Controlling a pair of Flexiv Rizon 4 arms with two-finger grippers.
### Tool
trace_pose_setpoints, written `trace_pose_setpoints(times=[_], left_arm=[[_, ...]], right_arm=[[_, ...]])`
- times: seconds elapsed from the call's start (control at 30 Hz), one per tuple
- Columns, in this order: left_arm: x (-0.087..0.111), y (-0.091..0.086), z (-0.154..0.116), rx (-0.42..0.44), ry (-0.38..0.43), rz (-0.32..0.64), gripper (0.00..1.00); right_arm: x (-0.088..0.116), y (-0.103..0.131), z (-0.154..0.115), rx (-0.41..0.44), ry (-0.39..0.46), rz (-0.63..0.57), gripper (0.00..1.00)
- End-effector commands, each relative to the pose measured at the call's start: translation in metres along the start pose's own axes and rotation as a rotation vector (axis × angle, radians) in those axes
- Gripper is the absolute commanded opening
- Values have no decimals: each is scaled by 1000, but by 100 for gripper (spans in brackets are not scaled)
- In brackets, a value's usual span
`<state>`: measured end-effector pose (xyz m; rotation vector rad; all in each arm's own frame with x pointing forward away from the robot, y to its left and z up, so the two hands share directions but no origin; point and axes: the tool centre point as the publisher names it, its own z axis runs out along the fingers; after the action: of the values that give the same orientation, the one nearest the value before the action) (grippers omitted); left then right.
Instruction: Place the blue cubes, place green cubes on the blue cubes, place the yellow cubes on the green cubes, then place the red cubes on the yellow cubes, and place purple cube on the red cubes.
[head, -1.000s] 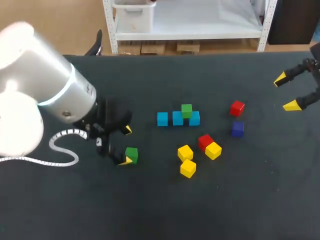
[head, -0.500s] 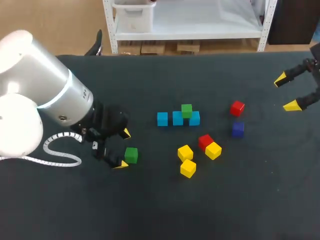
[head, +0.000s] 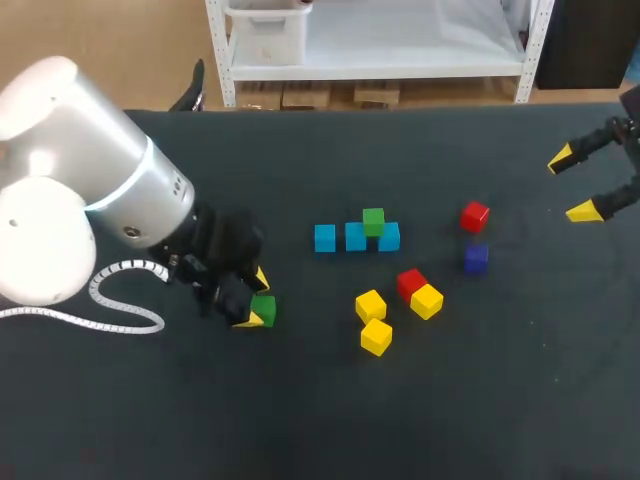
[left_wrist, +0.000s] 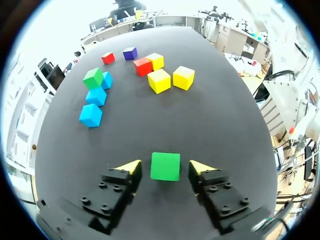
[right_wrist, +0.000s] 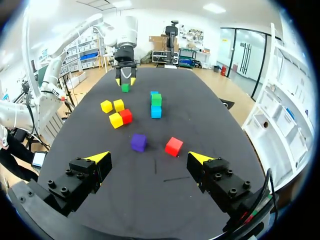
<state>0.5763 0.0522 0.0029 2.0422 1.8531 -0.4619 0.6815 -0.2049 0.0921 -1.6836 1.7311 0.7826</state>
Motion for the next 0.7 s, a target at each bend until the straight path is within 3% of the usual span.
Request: trace_pose_setpoints(times=[0.03, 0.07, 0.33, 0.47, 0.7], left_arm=[[0, 3, 4, 14, 3, 5, 16], [-1, 3, 4, 18, 5, 4, 0], [-10, 13, -11, -12, -3, -27, 0], [-17, 29, -23, -44, -3, -62, 0], [-27, 64, -31, -59, 4, -38, 0]], right_arm=[[0, 0, 0, 1, -1, -1, 100], [0, 0, 0, 1, -1, -1, 100], [0, 0, 0, 1, -1, -1, 100], [0, 0, 0, 1, -1, -1, 100], [0, 0, 0, 1, -1, -1, 100]])
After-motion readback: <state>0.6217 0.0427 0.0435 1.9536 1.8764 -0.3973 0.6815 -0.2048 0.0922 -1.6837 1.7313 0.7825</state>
